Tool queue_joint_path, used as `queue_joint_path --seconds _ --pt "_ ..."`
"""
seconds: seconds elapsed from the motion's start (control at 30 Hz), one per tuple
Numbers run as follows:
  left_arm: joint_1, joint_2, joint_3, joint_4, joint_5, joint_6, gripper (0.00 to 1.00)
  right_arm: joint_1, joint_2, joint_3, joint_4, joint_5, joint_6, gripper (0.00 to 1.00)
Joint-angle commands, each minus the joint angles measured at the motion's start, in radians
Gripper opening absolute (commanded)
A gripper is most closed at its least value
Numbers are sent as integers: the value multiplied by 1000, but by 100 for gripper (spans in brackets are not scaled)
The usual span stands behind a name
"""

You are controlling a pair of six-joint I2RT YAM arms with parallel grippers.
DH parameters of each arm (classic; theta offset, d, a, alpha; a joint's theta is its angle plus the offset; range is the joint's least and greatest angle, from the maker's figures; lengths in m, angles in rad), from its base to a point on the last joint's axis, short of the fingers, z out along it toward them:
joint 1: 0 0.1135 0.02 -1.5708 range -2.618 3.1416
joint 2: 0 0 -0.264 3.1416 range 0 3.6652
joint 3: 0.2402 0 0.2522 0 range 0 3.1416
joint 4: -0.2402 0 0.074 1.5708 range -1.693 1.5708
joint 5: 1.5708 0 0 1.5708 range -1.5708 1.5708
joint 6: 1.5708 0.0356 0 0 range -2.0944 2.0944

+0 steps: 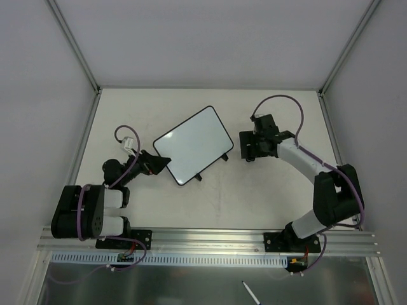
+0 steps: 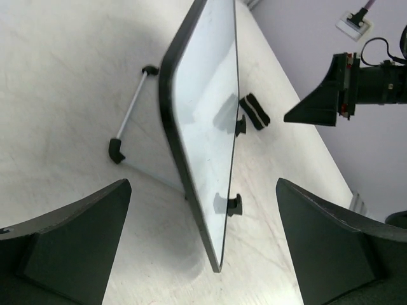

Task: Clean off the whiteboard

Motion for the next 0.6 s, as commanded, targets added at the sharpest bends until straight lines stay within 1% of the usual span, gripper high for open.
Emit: queue_joint_path --seconds 0.0,0.03,0.1,0.13,0.2,0.23,0.27,0.3,0.37,0.4,0.5,0.57 --pt "7 -134 -37 69 -83 85 99 4 -137 -47 54 -26 -30 99" --pt "7 -163 -48 21 -97 89 99 6 -182 -58 58 -29 -30 99" --pt "7 -270 -66 -46 -125 91 99 6 -229 -109 84 -28 -25 99" --pt "7 -368 -69 -144 -135 94 99 6 -280 -130 100 -32 -25 99" --pt "7 -483 -59 -307 -193 124 99 4 -332 -173 141 -35 -25 99" --pt "7 -543 -48 -400 -230 138 99 4 -358 -220 156 -41 -25 99" --pt "7 -665 -8 -632 -340 160 99 6 -412 -242 170 -43 -25 99" --pt "7 -723 12 -739 -388 169 99 4 -441 -265 199 -43 -24 99" --pt "7 -841 61 -882 -431 198 99 4 -499 -325 227 -46 -16 99" --pt "7 -869 73 -966 -437 220 99 6 -548 -339 247 -43 -13 99" --pt "7 -930 116 -1094 -447 243 99 7 -639 -412 303 -58 -4 99" --pt "7 -947 112 -1119 -454 240 99 12 -682 -458 343 -71 3 99"
